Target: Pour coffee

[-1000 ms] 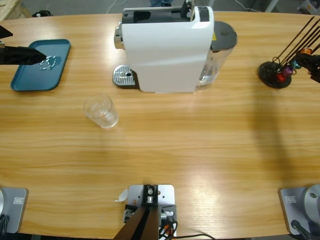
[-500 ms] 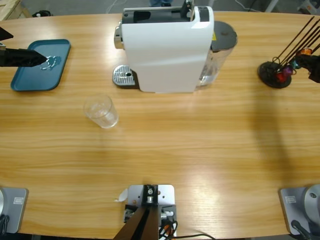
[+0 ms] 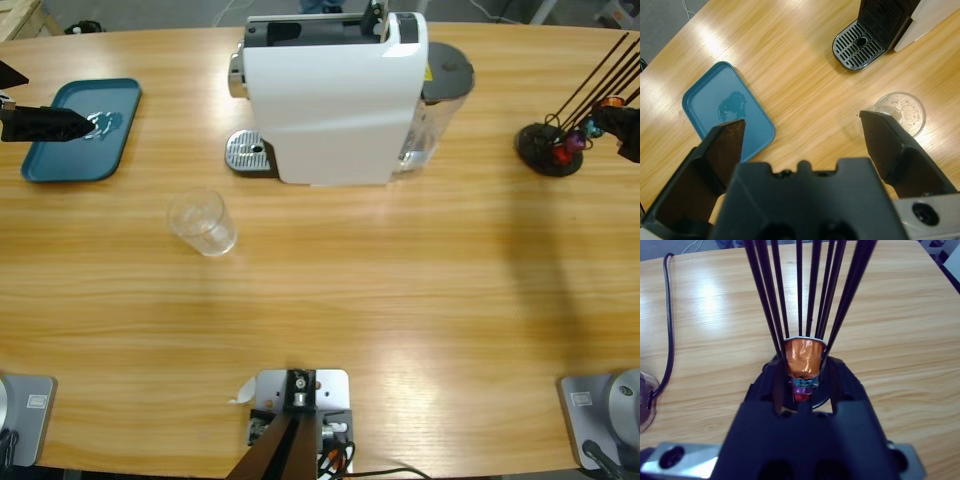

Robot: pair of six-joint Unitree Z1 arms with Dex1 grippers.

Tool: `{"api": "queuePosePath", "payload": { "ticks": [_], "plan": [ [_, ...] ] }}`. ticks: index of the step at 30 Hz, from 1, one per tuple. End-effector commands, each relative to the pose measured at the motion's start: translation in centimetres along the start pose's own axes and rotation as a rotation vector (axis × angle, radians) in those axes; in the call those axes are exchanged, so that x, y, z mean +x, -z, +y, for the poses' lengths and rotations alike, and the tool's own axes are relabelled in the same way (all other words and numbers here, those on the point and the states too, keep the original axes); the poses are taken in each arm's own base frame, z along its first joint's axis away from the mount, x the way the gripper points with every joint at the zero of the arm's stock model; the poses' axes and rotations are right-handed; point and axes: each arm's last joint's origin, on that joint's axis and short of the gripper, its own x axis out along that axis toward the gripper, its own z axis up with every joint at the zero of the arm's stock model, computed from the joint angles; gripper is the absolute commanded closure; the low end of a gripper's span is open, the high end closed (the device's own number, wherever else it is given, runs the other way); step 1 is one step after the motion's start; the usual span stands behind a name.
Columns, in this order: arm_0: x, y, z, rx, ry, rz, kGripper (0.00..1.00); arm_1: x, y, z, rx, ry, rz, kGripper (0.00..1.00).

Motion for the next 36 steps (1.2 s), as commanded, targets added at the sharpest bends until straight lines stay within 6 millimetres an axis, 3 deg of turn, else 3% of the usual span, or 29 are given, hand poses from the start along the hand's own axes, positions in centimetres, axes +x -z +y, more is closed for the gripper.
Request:
{"api": "queuePosePath", "payload": {
  "ticks": [1,3,4,5,21,32,36],
  "plan": [
    [1.2,0.9,-0.5,0.012,-0.001,0.055,0.000,0.6,0.4,0.0,-0.020,-0.001,0.022,0.782],
    [1.1,0.9,-0.5,0.012,-0.001,0.054,0.000,0.5,0.3,0.0,-0.021,-0.002,0.019,0.800],
    [1.1,0.9,-0.5,0.012,-0.001,0.054,0.000,0.5,0.3,0.0,-0.025,-0.002,0.017,0.943],
    [1.1,1.0,-0.5,0.012,-0.001,0.056,0.000,0.5,0.2,0.0,-0.027,-0.004,0.012,1.000],
    [1.2,1.4,-0.6,0.011,0.001,0.065,0.000,-0.2,-0.8,-0.1,-0.040,-0.006,-0.041,1.000],
    [1.1,2.2,-0.6,-0.002,-0.001,0.074,0.000,-3.6,-5.5,-0.6,-0.057,-0.002,-0.147,1.000],
    [1.3,2.3,-0.7,-0.006,0.001,0.082,0.000,-6.1,-6.6,-1.2,-0.060,-0.002,-0.188,1.000]
  ]
}}
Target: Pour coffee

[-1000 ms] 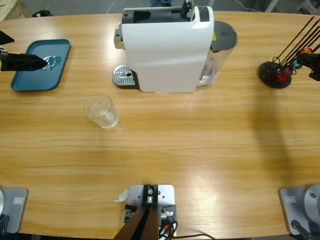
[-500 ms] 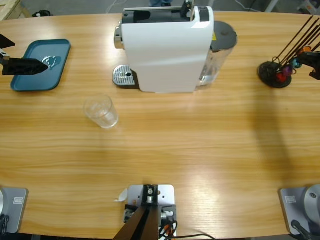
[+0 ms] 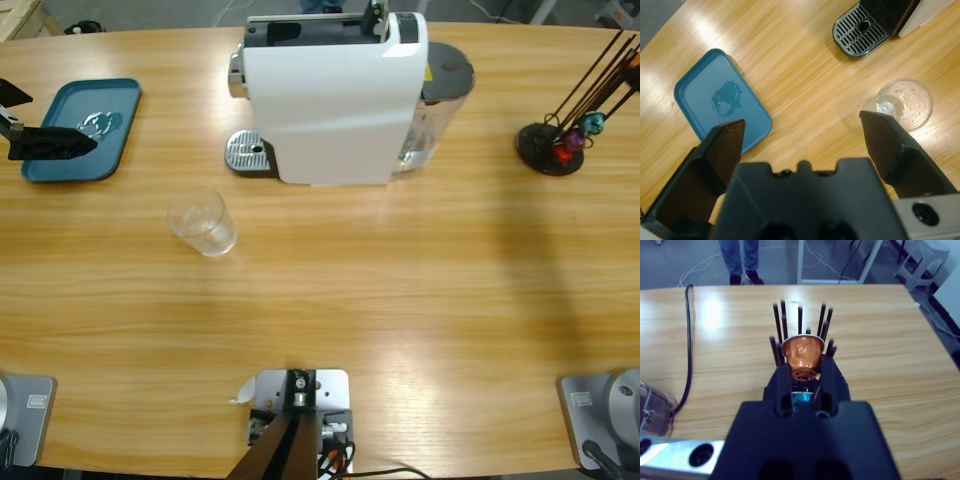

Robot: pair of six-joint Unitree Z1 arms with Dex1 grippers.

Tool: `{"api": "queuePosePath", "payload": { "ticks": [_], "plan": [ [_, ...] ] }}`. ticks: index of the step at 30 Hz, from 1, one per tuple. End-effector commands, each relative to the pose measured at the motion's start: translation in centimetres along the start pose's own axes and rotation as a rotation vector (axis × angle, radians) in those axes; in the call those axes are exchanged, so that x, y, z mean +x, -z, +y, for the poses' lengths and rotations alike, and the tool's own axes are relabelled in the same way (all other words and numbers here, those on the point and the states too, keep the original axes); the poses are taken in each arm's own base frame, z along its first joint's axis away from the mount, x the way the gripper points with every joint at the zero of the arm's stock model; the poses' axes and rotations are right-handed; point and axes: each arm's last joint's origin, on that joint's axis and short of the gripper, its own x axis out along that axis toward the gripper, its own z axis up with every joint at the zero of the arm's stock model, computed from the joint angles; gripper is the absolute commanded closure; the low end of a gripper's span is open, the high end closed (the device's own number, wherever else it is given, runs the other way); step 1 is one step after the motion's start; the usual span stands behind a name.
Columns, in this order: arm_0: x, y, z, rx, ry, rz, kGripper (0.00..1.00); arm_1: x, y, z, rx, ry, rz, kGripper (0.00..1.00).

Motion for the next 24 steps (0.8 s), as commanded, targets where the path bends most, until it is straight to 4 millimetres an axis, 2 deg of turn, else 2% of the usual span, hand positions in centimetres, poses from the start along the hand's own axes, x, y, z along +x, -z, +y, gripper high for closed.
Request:
{"api": "queuePosePath", "payload": {
  "ticks": [1,7,10,12,14,17,20,24],
  "plan": [
    [0.8,1.3,-0.5,-0.003,-0.001,0.044,0.000,-4.1,-3.1,-1.4,-0.002,0.009,-0.092,1.000],
    [1.0,1.4,-0.5,-0.003,0.000,0.046,0.000,-8.9,-3.5,-2.8,-0.011,-0.028,-0.121,1.000],
    [1.3,1.4,-0.6,-0.002,0.001,0.052,0.000,-10.1,-3.7,-2.1,-0.076,-0.224,-0.137,1.000],
    [1.3,1.3,-0.6,-0.003,0.004,0.049,0.000,-9.9,-3.7,-0.5,-0.180,-0.443,-0.129,1.000],
    [1.2,1.2,-0.6,-0.005,0.015,0.040,0.000,-9.5,-3.4,1.0,-0.291,-0.557,-0.113,1.000],
    [1.0,1.4,-0.9,0.006,0.037,0.036,0.000,-8.4,-3.9,3.5,-0.364,-0.771,-0.081,1.000],
    [0.7,1.5,-1.5,0.046,0.055,0.027,0.000,-6.9,-5.4,7.2,-0.460,-0.960,-0.075,1.000],
    [0.5,1.9,-1.5,0.103,0.059,0.029,0.000,-5.3,-8.4,12.5,-0.546,-1.096,-0.097,1.000]
  ]
}}
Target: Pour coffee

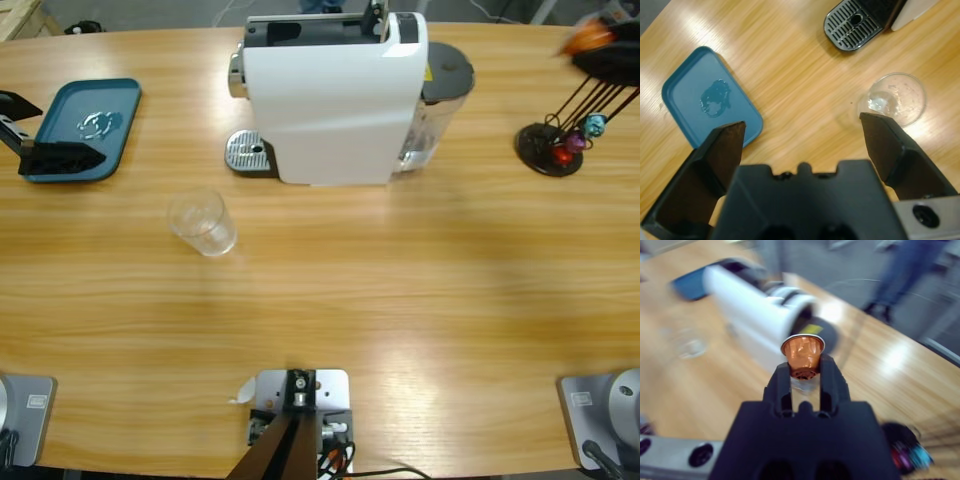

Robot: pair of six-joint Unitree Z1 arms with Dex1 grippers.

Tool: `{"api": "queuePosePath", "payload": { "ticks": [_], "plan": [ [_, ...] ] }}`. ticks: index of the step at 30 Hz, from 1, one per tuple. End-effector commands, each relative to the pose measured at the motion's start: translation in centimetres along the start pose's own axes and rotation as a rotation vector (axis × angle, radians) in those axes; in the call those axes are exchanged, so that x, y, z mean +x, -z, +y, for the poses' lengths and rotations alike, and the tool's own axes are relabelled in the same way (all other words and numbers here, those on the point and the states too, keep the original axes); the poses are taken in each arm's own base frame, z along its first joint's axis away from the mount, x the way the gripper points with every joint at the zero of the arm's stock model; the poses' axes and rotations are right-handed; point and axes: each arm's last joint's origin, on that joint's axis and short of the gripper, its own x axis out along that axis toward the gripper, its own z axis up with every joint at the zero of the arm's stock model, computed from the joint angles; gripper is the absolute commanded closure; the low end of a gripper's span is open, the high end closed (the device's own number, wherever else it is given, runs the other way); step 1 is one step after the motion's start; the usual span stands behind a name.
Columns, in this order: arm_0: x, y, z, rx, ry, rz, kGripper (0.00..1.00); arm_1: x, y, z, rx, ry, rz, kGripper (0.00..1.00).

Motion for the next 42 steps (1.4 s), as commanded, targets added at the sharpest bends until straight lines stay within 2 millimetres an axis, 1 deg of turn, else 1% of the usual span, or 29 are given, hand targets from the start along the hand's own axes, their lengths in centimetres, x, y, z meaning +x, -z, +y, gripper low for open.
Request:
{"api": "queuePosePath", "payload": {
  "ticks": [1,3,5,10,13,17,23,26,29,34,39,42],
  "plan": [
    [-0.2,1.4,-0.6,0.094,0.029,0.009,0.000,9.5,-6.4,1.5,-0.151,-0.306,0.005,1.000],
    [-1.1,1.6,-0.4,0.090,0.027,-0.022,0.000,11.3,-8.6,1.6,-0.168,-0.334,-0.019,1.000],
    [-1.6,1.8,-0.3,0.086,0.025,-0.040,0.000,12.9,-10.3,2.1,-0.182,-0.369,-0.031,1.000],
    [-2.0,1.8,-0.3,0.083,0.035,-0.062,0.000,16.8,-11.9,4.2,-0.210,-0.439,-0.029,1.000],
    [-2.0,1.7,-0.3,0.082,0.034,-0.068,0.000,17.7,-11.8,4.8,-0.214,-0.456,-0.017,1.000],
    [-1.7,1.8,-0.4,0.078,0.036,-0.070,0.000,19.0,-10.7,4.8,-0.212,-0.447,0.026,1.000],
    [-1.6,2.2,-0.4,0.073,0.036,-0.067,0.000,21.8,-9.1,4.6,-0.237,-0.384,0.091,1.000],
    [-1.3,2.4,-0.5,0.069,0.036,-0.066,0.000,22.5,-9.1,4.5,-0.240,-0.368,0.086,1.000],
    [-1.1,2.7,-0.5,0.061,0.036,-0.067,0.000,22.7,-8.9,4.4,-0.255,-0.349,0.096,1.000],
    [-1.0,3.4,-0.6,0.057,0.038,-0.063,0.000,22.5,-9.1,3.8,-0.267,-0.297,0.096,1.000],
    [-0.9,3.4,-0.6,0.056,0.038,-0.066,0.000,22.4,-8.9,3.0,-0.264,-0.269,0.103,1.000],
    [-0.9,3.4,-0.6,0.056,0.039,-0.067,0.000,22.5,-8.7,2.9,-0.270,-0.267,0.110,1.000]
  ]
}}
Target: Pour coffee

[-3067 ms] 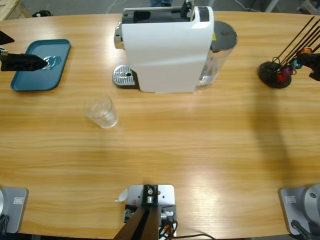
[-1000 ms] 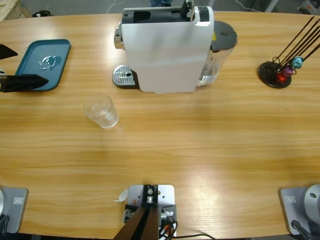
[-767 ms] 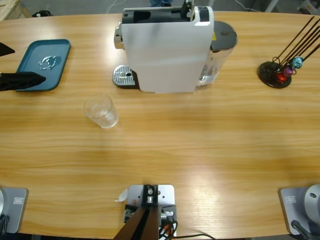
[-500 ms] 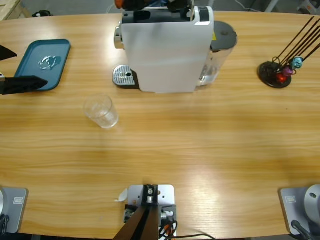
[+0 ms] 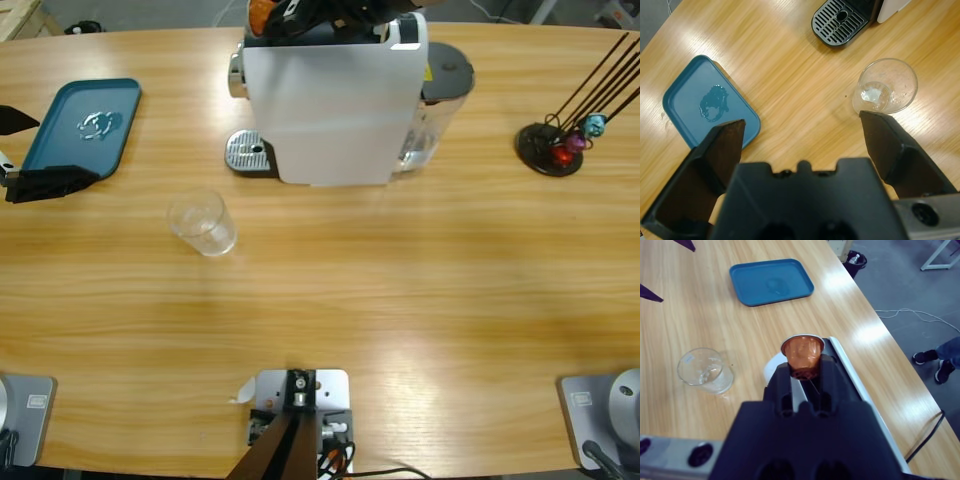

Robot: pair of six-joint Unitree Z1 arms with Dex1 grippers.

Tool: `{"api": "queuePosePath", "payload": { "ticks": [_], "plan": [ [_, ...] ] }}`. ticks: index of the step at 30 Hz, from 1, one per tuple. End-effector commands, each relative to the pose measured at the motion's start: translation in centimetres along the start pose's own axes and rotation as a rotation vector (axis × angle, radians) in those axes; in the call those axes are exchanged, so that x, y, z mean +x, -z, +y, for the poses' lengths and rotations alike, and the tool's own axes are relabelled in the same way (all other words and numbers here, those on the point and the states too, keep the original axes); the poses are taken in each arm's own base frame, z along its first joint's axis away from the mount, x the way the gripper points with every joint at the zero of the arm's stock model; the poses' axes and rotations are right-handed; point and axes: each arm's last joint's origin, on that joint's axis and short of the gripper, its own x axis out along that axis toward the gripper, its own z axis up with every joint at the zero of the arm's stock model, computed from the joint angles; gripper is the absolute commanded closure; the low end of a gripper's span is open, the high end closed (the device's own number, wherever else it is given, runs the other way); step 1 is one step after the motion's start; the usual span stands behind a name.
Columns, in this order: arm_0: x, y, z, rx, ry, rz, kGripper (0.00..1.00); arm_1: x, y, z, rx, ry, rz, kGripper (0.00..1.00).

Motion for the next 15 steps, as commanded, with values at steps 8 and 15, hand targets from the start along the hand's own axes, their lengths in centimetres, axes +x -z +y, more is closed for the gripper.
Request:
{"api": "queuePosePath", "payload": {
  "ticks": [8,15],
  "plan": [
    [0.03,1.04,-0.37,-0.009,0.027,-0.001,0.000,1.77,2.02,-0.80,-0.020,0.035,0.083,1.000],
    [-0.04,1.11,-0.38,-0.009,0.031,-0.003,0.000,2.02,2.34,-0.75,-0.023,0.032,0.094,1.000]
  ]
}}
